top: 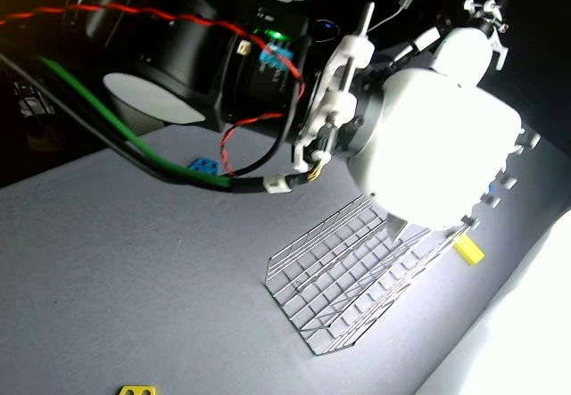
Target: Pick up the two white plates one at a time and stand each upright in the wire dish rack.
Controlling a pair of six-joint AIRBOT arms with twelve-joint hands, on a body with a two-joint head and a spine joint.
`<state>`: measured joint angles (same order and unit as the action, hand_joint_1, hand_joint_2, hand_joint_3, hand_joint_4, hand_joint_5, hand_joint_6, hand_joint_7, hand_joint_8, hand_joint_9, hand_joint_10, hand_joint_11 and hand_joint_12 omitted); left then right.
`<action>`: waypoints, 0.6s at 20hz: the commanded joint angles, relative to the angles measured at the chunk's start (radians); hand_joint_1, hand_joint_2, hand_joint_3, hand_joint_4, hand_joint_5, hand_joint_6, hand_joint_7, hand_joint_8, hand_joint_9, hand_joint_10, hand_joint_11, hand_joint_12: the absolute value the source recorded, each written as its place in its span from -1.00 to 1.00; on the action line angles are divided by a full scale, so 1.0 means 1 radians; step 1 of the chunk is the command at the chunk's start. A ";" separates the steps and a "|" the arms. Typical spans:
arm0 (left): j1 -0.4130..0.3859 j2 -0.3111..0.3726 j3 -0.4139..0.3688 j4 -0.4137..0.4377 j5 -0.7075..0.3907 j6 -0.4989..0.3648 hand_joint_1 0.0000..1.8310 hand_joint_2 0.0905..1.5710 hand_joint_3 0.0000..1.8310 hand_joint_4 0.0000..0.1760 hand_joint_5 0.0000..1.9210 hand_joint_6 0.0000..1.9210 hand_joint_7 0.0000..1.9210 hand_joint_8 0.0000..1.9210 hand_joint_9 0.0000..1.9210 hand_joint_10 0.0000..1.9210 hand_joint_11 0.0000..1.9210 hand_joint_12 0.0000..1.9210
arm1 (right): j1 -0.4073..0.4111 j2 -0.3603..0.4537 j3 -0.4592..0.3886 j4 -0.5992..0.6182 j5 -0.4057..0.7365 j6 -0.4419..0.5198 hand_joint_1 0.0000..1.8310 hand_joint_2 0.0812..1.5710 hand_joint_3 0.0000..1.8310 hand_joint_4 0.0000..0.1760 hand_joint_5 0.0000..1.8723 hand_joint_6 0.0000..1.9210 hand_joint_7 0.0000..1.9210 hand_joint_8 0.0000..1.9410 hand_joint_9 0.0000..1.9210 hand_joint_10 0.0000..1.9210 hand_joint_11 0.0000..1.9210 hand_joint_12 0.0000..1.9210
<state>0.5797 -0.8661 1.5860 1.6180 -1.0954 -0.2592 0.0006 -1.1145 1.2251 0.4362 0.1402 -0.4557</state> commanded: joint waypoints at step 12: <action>0.057 -0.030 0.040 -0.059 -0.006 0.034 -1.00 0.37 -1.00 -1.00 -0.93 -0.99 -0.95 -0.99 -0.99 -1.00 -1.00 -1.00 | -0.007 0.076 0.009 0.057 0.052 0.029 0.51 0.33 -1.00 -1.00 0.04 0.11 0.15 -0.30 0.07 0.05 -0.03 0.29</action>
<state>0.6395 -0.8989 1.6215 1.6146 -1.0775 -0.2260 -0.0204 -1.0451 1.2331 0.4709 0.0631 -0.4538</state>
